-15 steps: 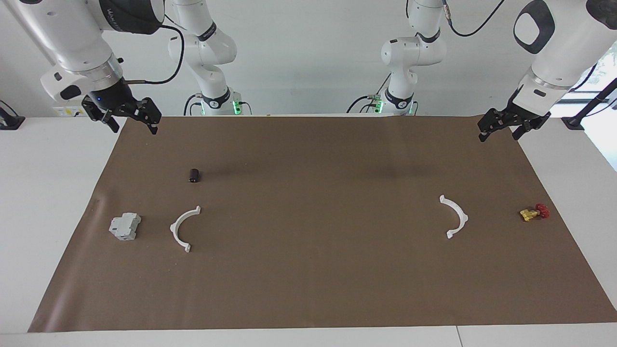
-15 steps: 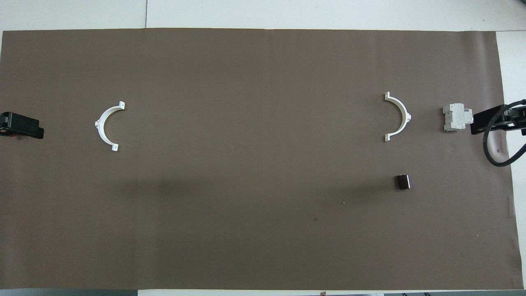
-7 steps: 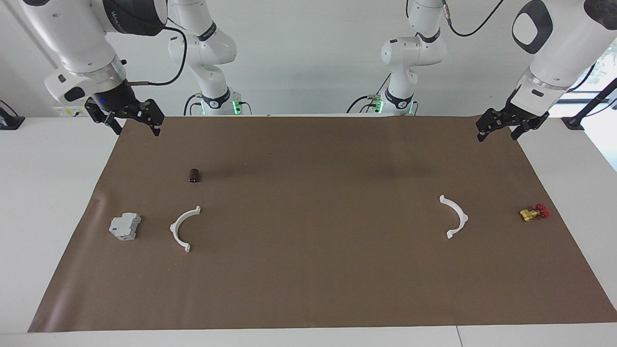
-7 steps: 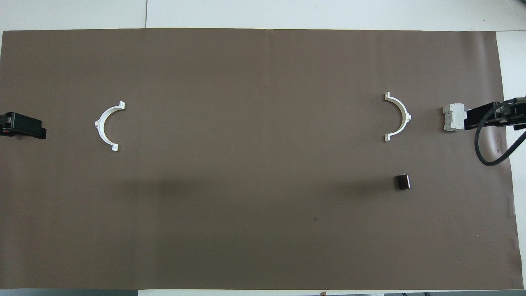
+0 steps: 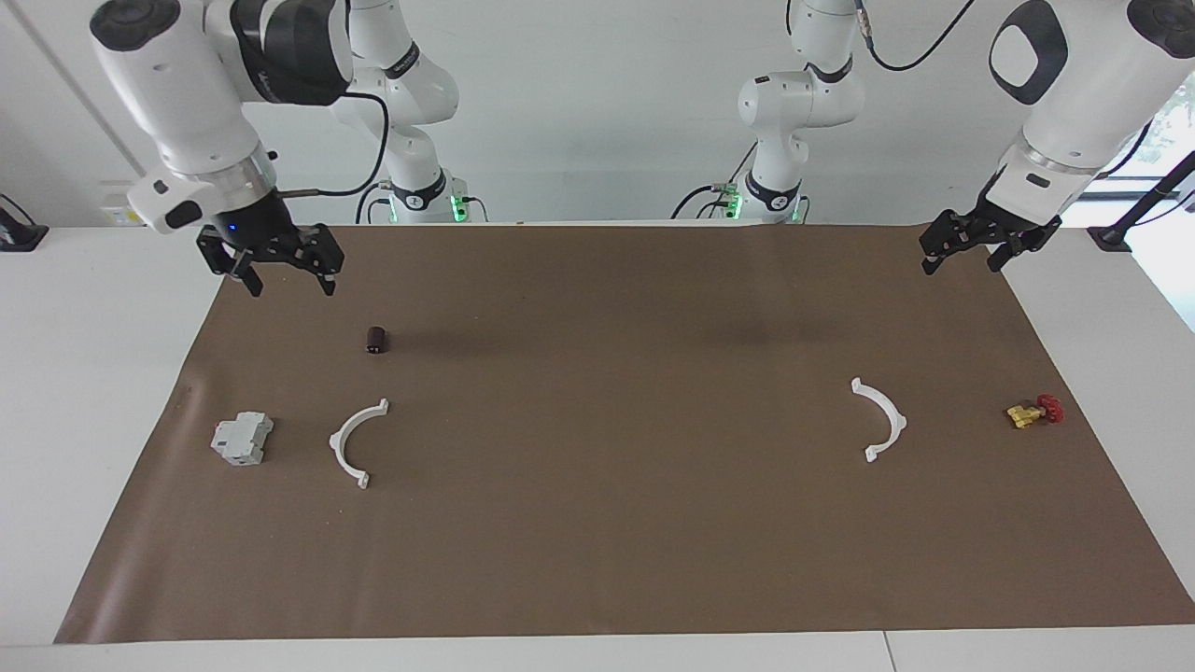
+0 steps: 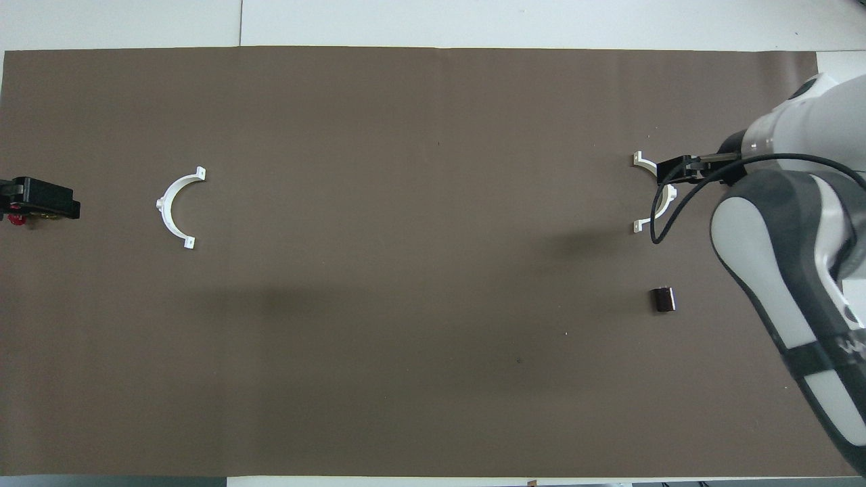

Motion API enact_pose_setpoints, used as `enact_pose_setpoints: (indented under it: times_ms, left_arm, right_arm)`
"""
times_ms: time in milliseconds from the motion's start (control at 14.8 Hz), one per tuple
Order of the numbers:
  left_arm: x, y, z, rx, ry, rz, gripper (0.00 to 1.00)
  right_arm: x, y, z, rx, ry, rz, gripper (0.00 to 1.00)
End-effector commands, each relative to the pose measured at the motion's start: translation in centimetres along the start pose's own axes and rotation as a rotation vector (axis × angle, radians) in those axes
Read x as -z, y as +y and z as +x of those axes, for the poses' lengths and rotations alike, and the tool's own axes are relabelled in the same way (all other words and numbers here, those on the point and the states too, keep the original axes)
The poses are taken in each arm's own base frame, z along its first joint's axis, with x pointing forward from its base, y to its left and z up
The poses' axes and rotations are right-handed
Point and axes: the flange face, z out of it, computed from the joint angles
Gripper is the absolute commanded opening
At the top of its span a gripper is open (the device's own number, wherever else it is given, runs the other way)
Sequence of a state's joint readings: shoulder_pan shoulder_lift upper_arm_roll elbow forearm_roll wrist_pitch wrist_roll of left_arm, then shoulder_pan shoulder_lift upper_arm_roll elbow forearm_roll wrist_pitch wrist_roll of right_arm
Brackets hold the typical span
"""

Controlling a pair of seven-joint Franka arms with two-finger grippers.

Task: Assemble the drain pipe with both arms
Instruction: 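Grasp one white half-ring with the right gripper while the left gripper grasps the other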

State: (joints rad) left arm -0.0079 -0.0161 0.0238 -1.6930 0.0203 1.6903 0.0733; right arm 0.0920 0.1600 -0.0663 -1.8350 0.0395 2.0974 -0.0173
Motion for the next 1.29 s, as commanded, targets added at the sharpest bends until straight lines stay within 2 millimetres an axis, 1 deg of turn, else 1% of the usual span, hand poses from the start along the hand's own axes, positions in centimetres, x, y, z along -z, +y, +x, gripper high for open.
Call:
enact_pose_setpoints:
  times_ms: [0, 68, 136, 203, 271, 407, 475, 610, 678, 746, 814, 881, 1017, 1085, 1220]
  left_arm:
    - [-3.3, 0.6, 1.8, 0.000, 0.019, -0.001, 1.00]
    - [-4.6, 0.6, 2.6, -0.001, 0.027, -0.001, 1.00]
    - [-6.2, 0.5, 3.5, -0.001, 0.036, 0.000, 1.00]
    - [-8.2, 0.7, 4.1, -0.005, 0.035, 0.000, 1.00]
    - [-10.0, 1.6, 4.5, -0.020, 0.042, 0.001, 1.00]
    - [-14.2, 2.0, 4.5, -0.026, 0.059, 0.001, 1.00]
    - [-16.0, 2.2, 4.2, -0.030, 0.081, 0.002, 1.00]
    - [-19.5, 2.3, 4.1, -0.033, 0.101, 0.003, 1.00]
    - [-20.8, 2.0, 4.5, -0.029, 0.102, 0.003, 1.00]
    - [-22.4, 1.7, 4.9, -0.026, 0.105, 0.004, 1.00]
    - [-23.3, 1.5, 5.2, -0.027, 0.116, 0.006, 1.00]
    - [-24.7, 1.4, 5.5, -0.029, 0.116, 0.007, 1.00]
    - [-26.7, 1.2, 5.8, -0.028, 0.116, 0.009, 1.00]
    - [-27.1, 1.0, 5.9, -0.023, 0.114, 0.009, 1.00]
    - [-27.3, 0.4, 5.8, -0.023, 0.111, 0.010, 1.00]
  right_arm:
    - [-4.8, 1.4, 1.7, 0.061, 0.013, 0.008, 1.00]
    - [-7.0, 3.2, 2.1, 0.077, 0.003, 0.001, 1.00]
    - [-9.1, 4.4, 2.2, 0.095, -0.008, -0.001, 1.00]
    - [-10.3, 4.9, 2.2, 0.101, -0.012, -0.001, 1.00]
    - [-11.3, 5.3, 2.1, 0.096, -0.026, -0.001, 1.00]
    - [-12.3, 6.3, 1.7, 0.096, -0.044, 0.001, 1.00]
    - [-12.6, 6.4, 1.6, 0.092, -0.051, 0.004, 1.00]
    - [-12.9, 6.3, 1.5, 0.084, -0.040, 0.006, 0.93]
    - [-13.2, 6.3, 1.4, 0.071, -0.034, 0.017, 0.89]
    - [-13.7, 6.3, 1.1, 0.063, -0.035, 0.023, 0.88]
    - [-14.5, 6.5, 1.0, 0.059, -0.034, 0.023, 0.86]
    - [-15.0, 6.4, 0.9, 0.058, -0.029, 0.022, 0.85]
    - [-15.6, 6.4, 0.8, 0.062, -0.035, 0.022, 0.81]
    - [-15.6, 6.5, 0.7, 0.064, -0.036, 0.022, 0.79]
    - [-15.8, 6.5, 0.4, 0.065, -0.041, 0.023, 0.71]
